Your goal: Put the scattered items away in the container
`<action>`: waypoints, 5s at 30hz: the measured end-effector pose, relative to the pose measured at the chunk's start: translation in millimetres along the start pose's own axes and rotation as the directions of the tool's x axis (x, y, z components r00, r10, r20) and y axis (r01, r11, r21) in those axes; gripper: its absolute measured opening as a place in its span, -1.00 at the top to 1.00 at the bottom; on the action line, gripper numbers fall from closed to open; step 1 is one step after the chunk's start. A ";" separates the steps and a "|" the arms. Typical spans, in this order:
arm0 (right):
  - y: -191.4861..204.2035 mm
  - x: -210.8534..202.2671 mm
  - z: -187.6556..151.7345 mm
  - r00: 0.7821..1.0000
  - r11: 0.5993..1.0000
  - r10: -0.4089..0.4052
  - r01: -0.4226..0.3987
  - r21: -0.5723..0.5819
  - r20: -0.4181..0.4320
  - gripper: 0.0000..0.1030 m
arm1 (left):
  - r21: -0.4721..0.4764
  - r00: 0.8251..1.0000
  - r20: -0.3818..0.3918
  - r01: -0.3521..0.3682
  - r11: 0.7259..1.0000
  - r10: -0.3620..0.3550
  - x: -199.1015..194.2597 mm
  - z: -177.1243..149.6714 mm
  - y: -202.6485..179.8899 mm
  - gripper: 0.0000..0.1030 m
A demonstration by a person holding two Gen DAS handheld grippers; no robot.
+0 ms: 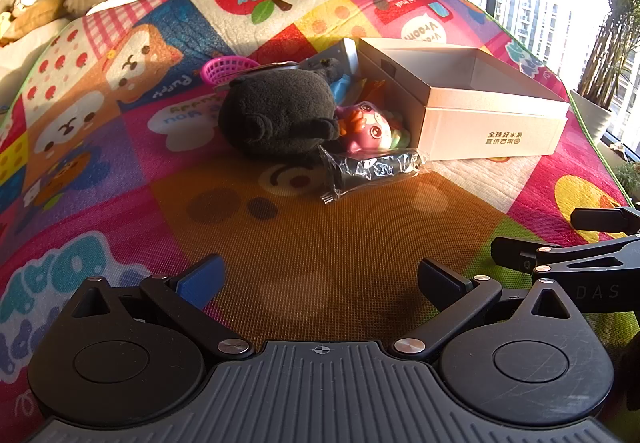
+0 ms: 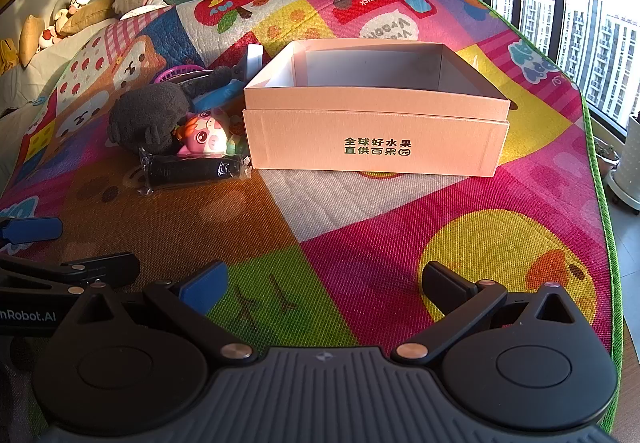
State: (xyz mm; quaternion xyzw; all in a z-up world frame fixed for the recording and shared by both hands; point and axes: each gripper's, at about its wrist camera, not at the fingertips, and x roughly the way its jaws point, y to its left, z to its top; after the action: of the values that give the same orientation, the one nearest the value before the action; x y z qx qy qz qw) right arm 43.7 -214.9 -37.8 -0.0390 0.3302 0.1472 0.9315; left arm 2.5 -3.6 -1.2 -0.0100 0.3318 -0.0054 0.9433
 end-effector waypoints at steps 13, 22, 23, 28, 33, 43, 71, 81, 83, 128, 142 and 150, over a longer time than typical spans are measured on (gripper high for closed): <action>0.3 0.1 -0.1 1.000 1.000 0.000 0.000 0.000 0.000 -1.00 | 0.000 1.000 0.000 0.000 1.000 0.000 -0.2 -0.2 0.1 -1.00; 0.2 0.0 -0.1 1.000 1.000 0.000 0.000 0.000 0.000 -1.00 | 0.001 1.000 0.000 0.000 1.000 0.000 -0.2 -0.2 0.1 -1.00; 0.2 0.0 -0.1 1.000 1.000 0.000 0.000 0.000 0.000 -1.00 | 0.001 1.000 0.000 0.000 1.000 0.000 0.2 0.1 -0.2 -1.00; 0.2 0.0 -0.1 1.000 1.000 0.000 0.000 0.001 0.000 -1.00 | 0.001 1.000 0.000 0.000 1.000 0.000 -0.2 -0.2 0.1 -1.00; 0.2 0.0 -0.2 1.000 1.000 -0.001 0.001 0.001 0.000 -1.00 | 0.001 1.000 0.000 0.000 1.000 0.000 0.0 0.0 -0.1 -1.00; 1.6 2.4 4.4 1.000 1.000 -0.002 0.001 -0.023 -0.028 -1.00 | 0.015 1.000 -0.006 -0.006 1.000 0.006 -2.5 -1.2 -1.5 -1.00; 9.3 -5.4 16.8 0.997 0.996 0.064 -0.067 -0.060 -0.037 -1.00 | -0.087 0.998 0.058 -0.031 0.996 0.036 -20.0 26.0 68.5 -1.00; 86.6 41.3 68.2 0.988 0.974 0.156 -0.155 -0.166 -0.008 -1.00 | -0.269 0.992 0.100 -0.051 0.962 0.080 -33.1 30.4 127.3 -1.00; 94.5 55.2 69.6 0.990 0.976 0.134 -0.139 -0.167 -0.040 -0.99 | -0.254 0.993 0.093 -0.049 0.966 0.075 -31.0 30.8 126.0 -1.00; -44.5 -17.0 10.4 0.979 0.956 -0.175 0.195 -0.221 0.107 -0.38 | -0.102 0.999 0.002 0.048 0.994 -0.049 7.8 18.6 65.1 -1.00; -103.1 55.1 98.1 0.985 0.963 -0.010 -0.037 0.266 0.175 -1.00 | -0.091 0.996 0.010 0.093 0.991 -0.093 7.1 17.6 65.6 -1.00; -91.2 31.2 80.8 0.977 0.970 0.053 -0.099 0.221 0.205 -1.00 | -0.005 0.992 0.021 0.125 0.992 -0.125 8.3 27.9 59.0 -1.00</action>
State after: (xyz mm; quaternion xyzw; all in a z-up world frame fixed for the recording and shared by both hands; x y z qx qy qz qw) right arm 142.9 -280.4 3.3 0.0968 0.2522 0.1470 0.9515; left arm 26.7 55.7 14.1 -0.0340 0.3207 -0.0634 0.9445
